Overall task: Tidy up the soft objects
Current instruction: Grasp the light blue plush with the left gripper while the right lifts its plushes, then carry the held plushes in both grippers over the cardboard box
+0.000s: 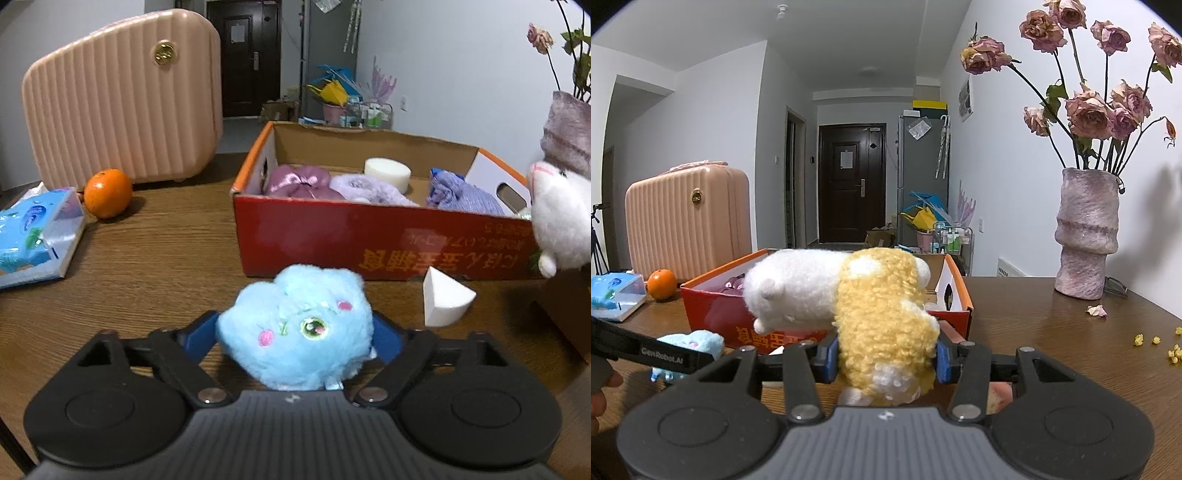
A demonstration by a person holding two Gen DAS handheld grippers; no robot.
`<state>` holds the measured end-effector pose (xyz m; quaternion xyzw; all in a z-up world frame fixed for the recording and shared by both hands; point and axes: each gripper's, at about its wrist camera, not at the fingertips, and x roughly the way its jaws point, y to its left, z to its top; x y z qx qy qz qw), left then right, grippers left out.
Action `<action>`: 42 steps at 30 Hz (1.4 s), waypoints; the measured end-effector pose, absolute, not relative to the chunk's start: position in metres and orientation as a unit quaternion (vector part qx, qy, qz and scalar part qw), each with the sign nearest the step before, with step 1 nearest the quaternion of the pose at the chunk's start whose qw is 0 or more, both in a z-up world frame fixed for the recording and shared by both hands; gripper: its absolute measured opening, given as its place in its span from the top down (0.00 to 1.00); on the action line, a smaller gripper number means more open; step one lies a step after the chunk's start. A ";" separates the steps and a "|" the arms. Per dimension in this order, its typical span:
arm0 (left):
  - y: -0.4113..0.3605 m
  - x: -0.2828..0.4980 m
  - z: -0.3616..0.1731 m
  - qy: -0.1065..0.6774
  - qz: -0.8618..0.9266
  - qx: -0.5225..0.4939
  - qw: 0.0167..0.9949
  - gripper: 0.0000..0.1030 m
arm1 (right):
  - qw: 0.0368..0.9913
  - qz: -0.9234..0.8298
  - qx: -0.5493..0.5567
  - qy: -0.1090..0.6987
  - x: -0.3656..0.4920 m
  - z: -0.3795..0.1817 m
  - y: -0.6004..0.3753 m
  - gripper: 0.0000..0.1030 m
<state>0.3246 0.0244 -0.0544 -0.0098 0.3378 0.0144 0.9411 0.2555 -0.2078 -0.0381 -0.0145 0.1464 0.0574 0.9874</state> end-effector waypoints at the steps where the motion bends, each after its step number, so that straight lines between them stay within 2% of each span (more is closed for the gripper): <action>1: 0.024 0.324 -0.054 0.336 0.014 -0.008 0.942 0.19 | 0.988 0.058 -0.014 0.146 0.255 -0.038 -0.208 0.54; 42: 0.011 0.233 -0.015 0.211 0.040 -0.007 0.977 0.21 | 0.989 0.084 -0.003 0.120 0.246 -0.034 -0.210 0.54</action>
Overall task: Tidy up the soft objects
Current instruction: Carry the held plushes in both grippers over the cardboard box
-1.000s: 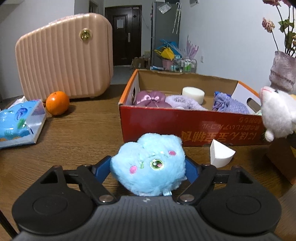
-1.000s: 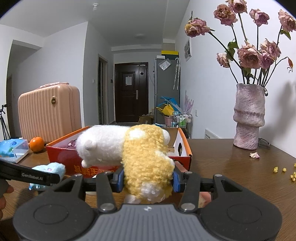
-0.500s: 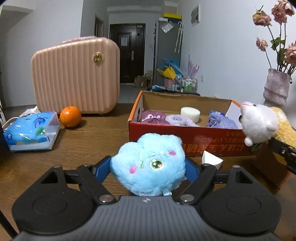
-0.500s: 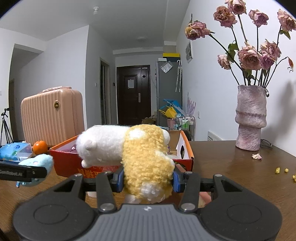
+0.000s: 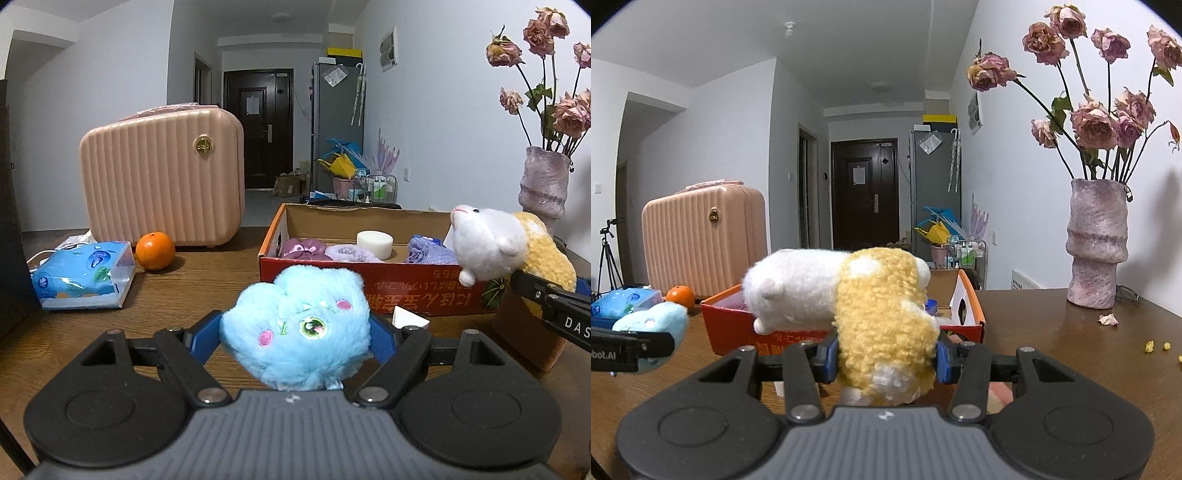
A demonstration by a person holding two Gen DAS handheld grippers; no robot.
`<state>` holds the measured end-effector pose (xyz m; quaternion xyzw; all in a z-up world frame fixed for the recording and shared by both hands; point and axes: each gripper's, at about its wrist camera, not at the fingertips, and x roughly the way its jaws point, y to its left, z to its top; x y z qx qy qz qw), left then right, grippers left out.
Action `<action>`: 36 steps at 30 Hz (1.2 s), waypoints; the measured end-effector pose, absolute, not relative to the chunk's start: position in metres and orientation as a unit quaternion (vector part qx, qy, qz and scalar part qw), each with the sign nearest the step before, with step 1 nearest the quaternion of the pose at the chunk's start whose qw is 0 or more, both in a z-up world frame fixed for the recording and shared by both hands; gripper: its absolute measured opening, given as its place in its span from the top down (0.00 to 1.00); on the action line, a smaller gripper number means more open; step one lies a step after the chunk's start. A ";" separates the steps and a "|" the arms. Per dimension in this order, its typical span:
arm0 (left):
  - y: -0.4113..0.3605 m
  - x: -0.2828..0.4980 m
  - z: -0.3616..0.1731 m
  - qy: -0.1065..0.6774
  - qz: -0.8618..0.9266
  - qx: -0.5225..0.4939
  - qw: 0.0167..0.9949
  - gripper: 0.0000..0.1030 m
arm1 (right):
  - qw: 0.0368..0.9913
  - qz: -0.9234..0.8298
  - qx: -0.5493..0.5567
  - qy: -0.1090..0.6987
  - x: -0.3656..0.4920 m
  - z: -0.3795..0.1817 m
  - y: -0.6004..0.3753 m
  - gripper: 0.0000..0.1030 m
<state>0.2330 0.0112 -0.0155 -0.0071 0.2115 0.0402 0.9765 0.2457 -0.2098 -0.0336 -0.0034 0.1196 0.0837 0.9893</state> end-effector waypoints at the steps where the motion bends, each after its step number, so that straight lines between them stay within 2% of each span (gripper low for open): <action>1: 0.010 0.232 -0.015 0.211 0.040 -0.007 0.977 0.21 | 0.989 0.084 -0.005 0.118 0.245 -0.034 -0.209 0.54; 20: 0.001 0.224 -0.002 0.179 0.042 -0.011 0.983 0.21 | 0.992 0.085 -0.003 0.096 0.239 -0.031 -0.197 0.54; 36: -0.003 0.253 0.009 0.157 0.041 -0.020 0.987 0.21 | 0.995 0.054 0.017 0.077 0.266 -0.029 -0.184 0.54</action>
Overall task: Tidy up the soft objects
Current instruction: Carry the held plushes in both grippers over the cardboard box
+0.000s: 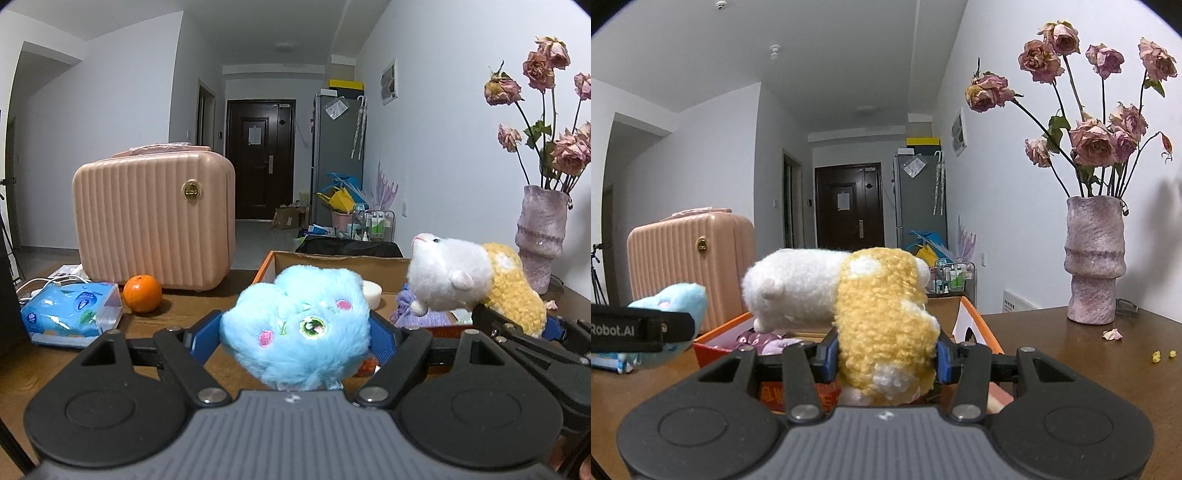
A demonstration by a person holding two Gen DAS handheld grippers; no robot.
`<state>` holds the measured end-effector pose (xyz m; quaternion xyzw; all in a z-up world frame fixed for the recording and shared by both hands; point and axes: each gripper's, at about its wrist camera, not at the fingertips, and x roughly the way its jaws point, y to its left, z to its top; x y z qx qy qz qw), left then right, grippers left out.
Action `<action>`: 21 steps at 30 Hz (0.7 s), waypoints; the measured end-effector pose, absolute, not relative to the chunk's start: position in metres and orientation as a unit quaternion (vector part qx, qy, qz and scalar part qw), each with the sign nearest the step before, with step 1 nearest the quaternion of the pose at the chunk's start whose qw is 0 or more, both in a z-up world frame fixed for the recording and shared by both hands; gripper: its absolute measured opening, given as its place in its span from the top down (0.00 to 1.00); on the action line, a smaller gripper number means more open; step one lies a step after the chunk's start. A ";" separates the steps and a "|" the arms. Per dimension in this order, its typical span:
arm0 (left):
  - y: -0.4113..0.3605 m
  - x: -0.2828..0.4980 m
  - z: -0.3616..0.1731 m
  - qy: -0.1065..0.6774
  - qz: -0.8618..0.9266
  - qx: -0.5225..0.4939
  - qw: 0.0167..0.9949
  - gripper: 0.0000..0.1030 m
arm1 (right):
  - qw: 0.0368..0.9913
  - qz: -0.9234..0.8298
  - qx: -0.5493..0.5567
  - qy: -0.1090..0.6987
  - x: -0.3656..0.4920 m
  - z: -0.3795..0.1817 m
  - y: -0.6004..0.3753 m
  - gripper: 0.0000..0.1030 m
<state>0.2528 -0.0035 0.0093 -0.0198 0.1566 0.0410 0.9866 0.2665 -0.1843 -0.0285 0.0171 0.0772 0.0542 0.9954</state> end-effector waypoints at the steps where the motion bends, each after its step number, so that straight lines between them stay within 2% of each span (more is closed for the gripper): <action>1: -0.003 0.255 0.010 0.155 0.041 -0.021 0.987 0.21 | 0.995 0.053 0.018 0.077 0.268 -0.028 -0.184 0.54; 21: -0.001 0.317 0.007 0.150 0.038 -0.028 0.988 0.21 | 0.996 0.039 0.031 0.069 0.326 -0.029 -0.167 0.54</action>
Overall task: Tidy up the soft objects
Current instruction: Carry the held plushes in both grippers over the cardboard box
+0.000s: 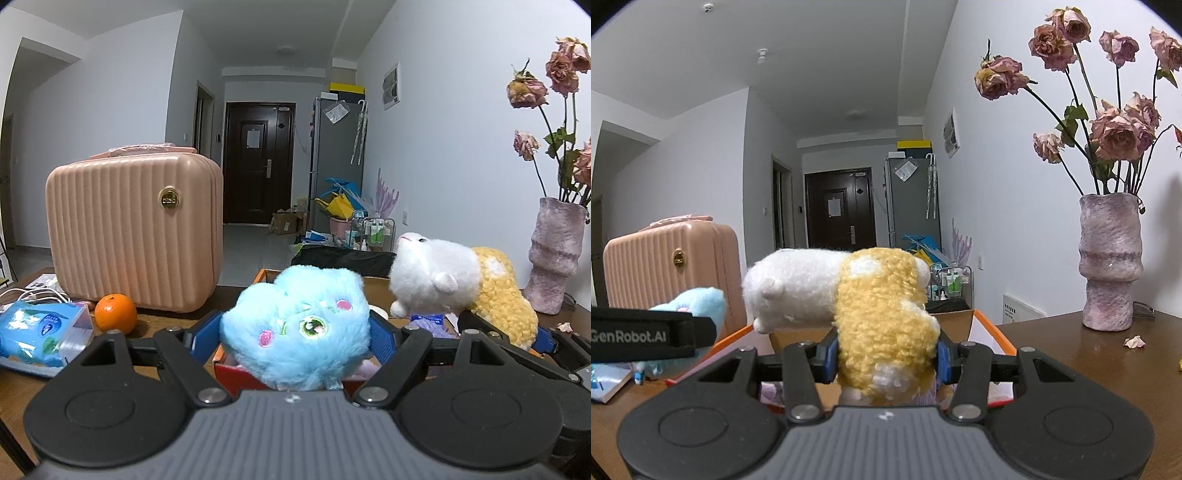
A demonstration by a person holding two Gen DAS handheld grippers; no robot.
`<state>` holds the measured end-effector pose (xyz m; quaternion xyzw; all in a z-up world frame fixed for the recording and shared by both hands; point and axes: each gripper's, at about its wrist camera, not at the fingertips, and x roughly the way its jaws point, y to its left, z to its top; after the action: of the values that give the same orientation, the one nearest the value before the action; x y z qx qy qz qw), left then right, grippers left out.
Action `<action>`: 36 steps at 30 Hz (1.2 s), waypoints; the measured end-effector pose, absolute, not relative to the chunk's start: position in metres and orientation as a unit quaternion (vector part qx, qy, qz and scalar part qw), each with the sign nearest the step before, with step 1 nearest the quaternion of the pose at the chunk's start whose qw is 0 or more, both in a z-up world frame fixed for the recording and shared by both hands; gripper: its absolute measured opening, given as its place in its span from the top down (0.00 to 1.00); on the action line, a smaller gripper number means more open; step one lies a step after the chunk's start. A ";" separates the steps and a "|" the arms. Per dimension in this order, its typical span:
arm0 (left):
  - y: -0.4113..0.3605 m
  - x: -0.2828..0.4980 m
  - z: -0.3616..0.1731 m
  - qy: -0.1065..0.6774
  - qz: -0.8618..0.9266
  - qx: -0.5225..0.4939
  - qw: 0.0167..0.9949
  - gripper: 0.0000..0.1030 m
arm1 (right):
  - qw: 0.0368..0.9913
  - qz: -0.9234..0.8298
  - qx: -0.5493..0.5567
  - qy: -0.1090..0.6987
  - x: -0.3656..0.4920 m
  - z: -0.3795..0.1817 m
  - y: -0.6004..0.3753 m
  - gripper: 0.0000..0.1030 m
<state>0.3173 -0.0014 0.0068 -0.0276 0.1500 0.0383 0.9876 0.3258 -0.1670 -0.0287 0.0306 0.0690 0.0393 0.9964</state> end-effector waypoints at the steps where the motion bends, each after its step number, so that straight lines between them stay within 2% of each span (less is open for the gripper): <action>1: -0.001 0.321 0.006 0.150 0.039 -0.028 0.988 0.21 | 0.996 0.039 0.031 0.069 0.329 -0.029 -0.167 0.54; 36: -0.009 0.395 -0.007 0.153 0.034 -0.015 0.987 0.20 | 0.994 -0.007 0.040 0.099 0.382 -0.033 -0.167 0.53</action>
<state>0.3945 -0.0095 -0.0073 -0.0151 0.1533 0.0340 0.9875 0.3819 -0.1672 -0.0334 0.0403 0.0989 -0.0073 0.9943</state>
